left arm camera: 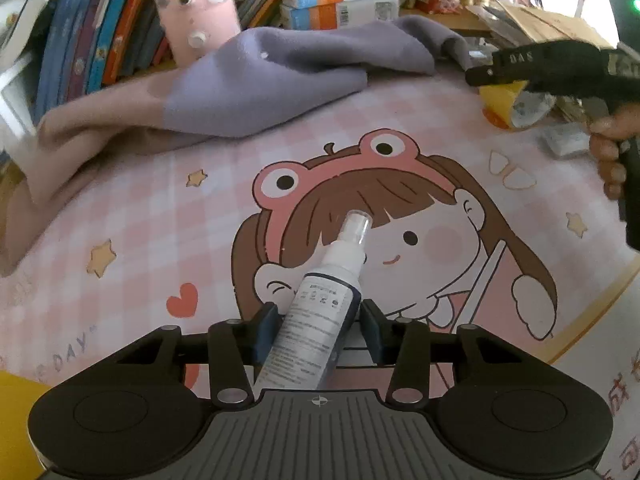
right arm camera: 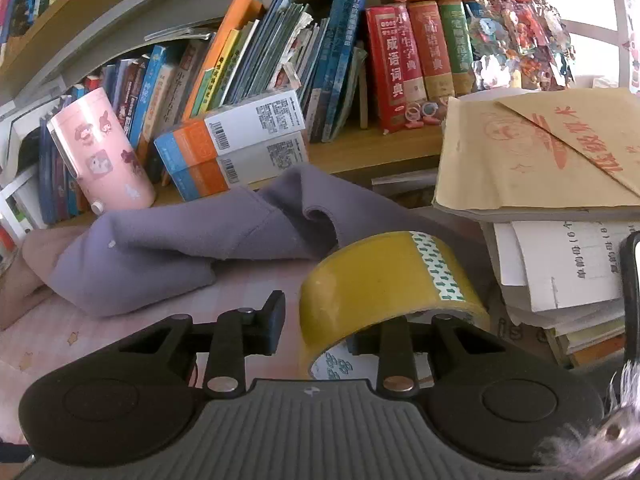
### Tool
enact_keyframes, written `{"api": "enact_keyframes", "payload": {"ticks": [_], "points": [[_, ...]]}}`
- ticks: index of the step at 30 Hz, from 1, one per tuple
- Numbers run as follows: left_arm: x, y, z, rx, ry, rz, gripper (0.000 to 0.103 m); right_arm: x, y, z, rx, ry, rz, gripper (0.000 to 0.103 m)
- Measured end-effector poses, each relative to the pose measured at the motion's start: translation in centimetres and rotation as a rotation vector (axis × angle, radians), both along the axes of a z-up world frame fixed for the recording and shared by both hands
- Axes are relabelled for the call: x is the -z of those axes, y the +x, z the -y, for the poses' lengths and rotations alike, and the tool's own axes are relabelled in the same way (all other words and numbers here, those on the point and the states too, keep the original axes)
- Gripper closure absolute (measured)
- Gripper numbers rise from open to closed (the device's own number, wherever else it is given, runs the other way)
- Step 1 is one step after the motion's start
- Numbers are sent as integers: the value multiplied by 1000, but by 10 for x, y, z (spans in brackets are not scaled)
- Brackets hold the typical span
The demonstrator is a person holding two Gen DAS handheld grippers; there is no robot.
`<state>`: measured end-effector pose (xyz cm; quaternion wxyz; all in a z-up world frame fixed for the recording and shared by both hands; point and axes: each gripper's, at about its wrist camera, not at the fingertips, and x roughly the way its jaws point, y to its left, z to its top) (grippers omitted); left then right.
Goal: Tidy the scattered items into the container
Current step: 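Grasp the white spray bottle with the left gripper while the right gripper grasps the yellow tape roll, then lift and carry the spray bottle and tape roll over the yellow box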
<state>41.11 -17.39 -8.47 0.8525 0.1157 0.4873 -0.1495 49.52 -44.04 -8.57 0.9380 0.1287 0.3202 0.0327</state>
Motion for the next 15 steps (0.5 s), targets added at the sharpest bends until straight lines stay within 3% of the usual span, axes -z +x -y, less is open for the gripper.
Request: {"api": "enact_keyframes", "payload": {"ticks": [4, 5, 9, 15], "points": [[0, -2, -2, -38, -38, -5, 67, 3, 4, -1, -3, 0, -8, 89], [-1, -3, 0, -42, -34, -2, 72, 3, 4, -1, -6, -2, -5, 89], [-6, -11, 3, -53, -37, 28, 72, -5, -5, -7, -14, -27, 39, 92], [-33, -23, -1, -82, -106, 91, 72, -31, -31, -14, -78, 2, 89, 93]]}}
